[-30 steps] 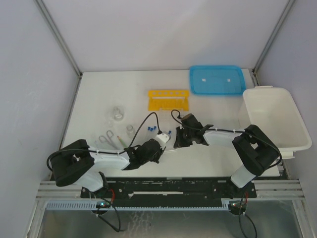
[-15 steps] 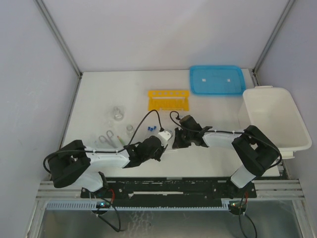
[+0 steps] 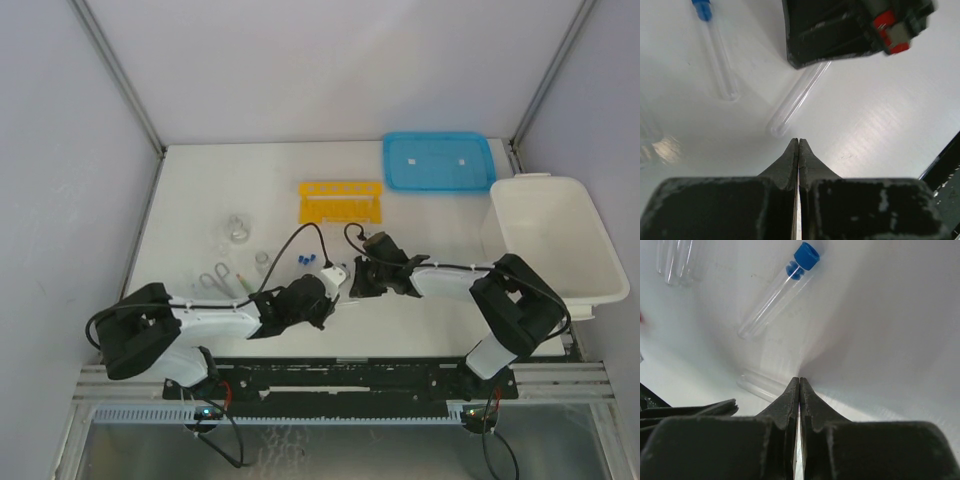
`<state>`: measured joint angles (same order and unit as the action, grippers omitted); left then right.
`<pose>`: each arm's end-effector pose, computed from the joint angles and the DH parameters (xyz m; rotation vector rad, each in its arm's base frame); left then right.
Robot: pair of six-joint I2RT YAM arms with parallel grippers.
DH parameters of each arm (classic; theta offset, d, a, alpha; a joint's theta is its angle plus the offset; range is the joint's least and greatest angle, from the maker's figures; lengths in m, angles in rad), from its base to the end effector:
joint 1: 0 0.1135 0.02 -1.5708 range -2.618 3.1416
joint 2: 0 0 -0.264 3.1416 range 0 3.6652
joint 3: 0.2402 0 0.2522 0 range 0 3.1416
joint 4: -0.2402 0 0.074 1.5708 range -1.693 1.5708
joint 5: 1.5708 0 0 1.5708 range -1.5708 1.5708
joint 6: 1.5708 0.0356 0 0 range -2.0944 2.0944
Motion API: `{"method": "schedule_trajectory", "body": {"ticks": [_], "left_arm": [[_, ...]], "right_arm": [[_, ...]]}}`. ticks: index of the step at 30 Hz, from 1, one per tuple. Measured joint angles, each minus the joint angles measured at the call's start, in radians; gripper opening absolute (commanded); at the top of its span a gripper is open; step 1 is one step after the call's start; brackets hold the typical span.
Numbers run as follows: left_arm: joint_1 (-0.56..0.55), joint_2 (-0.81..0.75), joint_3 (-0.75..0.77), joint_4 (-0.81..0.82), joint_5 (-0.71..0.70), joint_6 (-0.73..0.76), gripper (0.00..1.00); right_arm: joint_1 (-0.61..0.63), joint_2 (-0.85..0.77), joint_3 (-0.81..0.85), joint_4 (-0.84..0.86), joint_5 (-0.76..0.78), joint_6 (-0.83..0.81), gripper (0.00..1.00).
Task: Organize the chemistry lab equipment
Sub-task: Pick up the test tube at the center of the board.
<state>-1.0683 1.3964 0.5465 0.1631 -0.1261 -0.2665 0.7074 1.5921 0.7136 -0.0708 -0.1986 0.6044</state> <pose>0.1318 -0.2305 0.1598 0.8394 2.1574 -0.5630 0.2171 0.1948 0.1386 -0.2229 2.6640 0.7343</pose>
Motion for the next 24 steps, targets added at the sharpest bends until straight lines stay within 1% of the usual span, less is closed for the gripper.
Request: {"method": "schedule_trajectory", "body": {"ticks": [4, 12, 18, 24], "left_arm": [[0.0, 0.071, 0.0, 0.009, 0.014, -0.011, 0.0], [0.0, 0.113, 0.015, 0.061, 0.017, -0.012, 0.0], [0.0, 0.146, 0.048, 0.06, 0.007, -0.011, 0.0], [0.002, 0.159, 0.07, 0.042, -0.008, 0.005, 0.0]], "right_arm": [[-0.004, -0.02, -0.016, -0.003, 0.021, 0.002, 0.0], [-0.006, -0.029, -0.026, -0.002, 0.024, 0.002, 0.0], [0.01, -0.037, -0.04, 0.014, 0.024, 0.006, 0.0], [0.039, -0.091, -0.088, 0.001, 0.027, 0.017, 0.0]]}}
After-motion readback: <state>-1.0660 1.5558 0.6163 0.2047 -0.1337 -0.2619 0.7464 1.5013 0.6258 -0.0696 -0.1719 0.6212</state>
